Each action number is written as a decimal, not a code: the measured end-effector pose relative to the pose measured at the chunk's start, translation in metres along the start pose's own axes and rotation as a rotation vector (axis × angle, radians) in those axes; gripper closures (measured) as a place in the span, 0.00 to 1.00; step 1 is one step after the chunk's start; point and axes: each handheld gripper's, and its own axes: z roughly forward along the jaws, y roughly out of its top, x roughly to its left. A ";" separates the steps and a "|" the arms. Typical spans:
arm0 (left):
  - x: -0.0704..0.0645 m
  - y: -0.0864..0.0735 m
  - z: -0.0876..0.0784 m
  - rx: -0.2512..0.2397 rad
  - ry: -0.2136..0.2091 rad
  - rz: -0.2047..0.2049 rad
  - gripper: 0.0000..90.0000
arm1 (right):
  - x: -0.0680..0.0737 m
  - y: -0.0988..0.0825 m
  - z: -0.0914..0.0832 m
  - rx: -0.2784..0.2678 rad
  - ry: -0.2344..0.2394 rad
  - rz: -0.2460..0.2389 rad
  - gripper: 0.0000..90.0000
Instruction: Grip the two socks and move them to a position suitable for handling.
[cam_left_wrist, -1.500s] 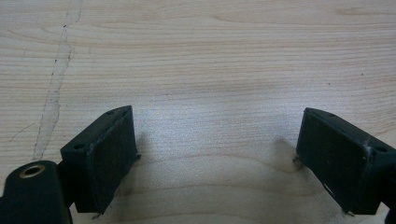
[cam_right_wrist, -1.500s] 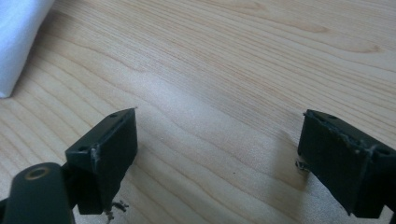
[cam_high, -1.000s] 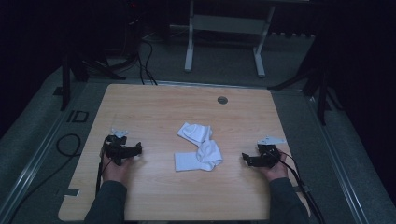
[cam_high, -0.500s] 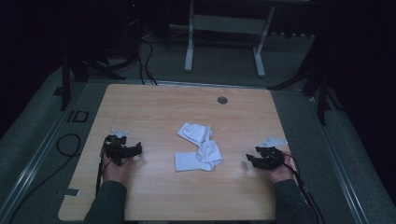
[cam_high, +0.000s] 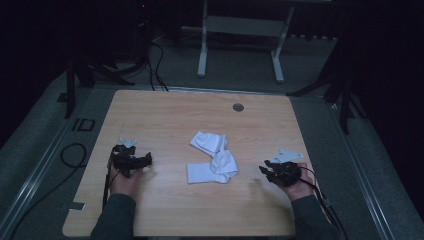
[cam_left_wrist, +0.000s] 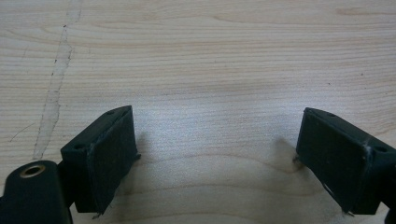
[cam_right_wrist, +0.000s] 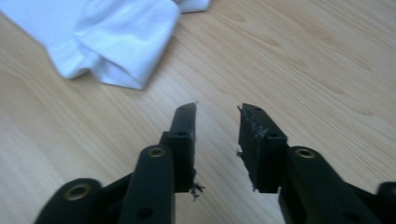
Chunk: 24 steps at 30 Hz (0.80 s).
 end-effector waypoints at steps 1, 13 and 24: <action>0.000 0.000 0.000 0.000 0.000 0.000 0.14 | 0.002 0.002 0.000 0.001 0.006 -0.005 0.78; 0.000 0.000 0.000 -0.002 0.002 -0.001 0.14 | 0.022 0.021 0.008 0.012 0.064 -0.052 0.93; -0.001 0.000 0.000 -0.002 0.003 -0.002 0.14 | 0.032 0.037 0.015 0.017 0.096 -0.069 1.00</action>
